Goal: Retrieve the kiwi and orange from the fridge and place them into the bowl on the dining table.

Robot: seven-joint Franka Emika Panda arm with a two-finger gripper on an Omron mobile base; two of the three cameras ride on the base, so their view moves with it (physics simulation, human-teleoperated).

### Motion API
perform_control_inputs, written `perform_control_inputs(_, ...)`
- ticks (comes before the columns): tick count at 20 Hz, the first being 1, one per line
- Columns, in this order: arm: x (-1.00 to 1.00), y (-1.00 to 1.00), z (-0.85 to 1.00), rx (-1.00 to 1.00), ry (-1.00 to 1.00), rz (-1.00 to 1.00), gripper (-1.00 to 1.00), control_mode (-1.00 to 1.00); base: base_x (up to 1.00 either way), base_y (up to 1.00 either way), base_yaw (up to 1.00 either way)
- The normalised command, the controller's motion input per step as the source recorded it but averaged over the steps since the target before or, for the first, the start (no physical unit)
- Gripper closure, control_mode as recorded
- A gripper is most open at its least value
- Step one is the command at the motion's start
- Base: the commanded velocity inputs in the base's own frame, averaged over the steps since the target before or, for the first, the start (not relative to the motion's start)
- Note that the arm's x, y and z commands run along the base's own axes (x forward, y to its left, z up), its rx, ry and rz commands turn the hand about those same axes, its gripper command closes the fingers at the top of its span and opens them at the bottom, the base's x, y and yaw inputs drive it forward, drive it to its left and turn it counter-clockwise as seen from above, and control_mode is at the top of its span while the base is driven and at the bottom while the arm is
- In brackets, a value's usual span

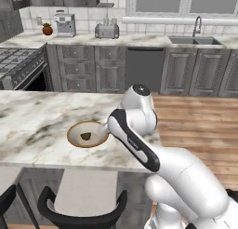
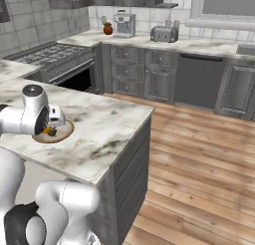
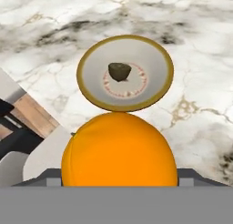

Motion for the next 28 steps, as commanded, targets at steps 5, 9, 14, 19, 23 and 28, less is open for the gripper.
perform_control_inputs(5, 0.38, 0.24, -0.33, 0.0, 0.0, 0.0, 1.0, -1.0, 0.0, 0.0, 0.0)
perform_control_inputs(9, 0.33, 0.26, -0.33, -0.01, 0.0, 0.0, 1.0, -1.0, 0.0, 0.0, 0.0)
perform_control_inputs(14, 0.31, 0.2, -0.27, -0.01, 0.0, 0.0, 1.0, -1.0, 0.0, 0.0, 0.0)
perform_control_inputs(19, 0.32, 0.21, -0.23, 0.0, 0.0, 0.0, 1.0, -1.0, 0.0, 0.0, 0.0)
perform_control_inputs(23, 0.34, 0.2, -0.23, 0.0, 0.0, 0.0, 1.0, -1.0, 0.0, 0.0, 0.0)
perform_control_inputs(28, 0.33, 0.19, -0.23, 0.0, 0.0, 0.0, 1.0, -1.0, 0.0, 0.0, 0.0)
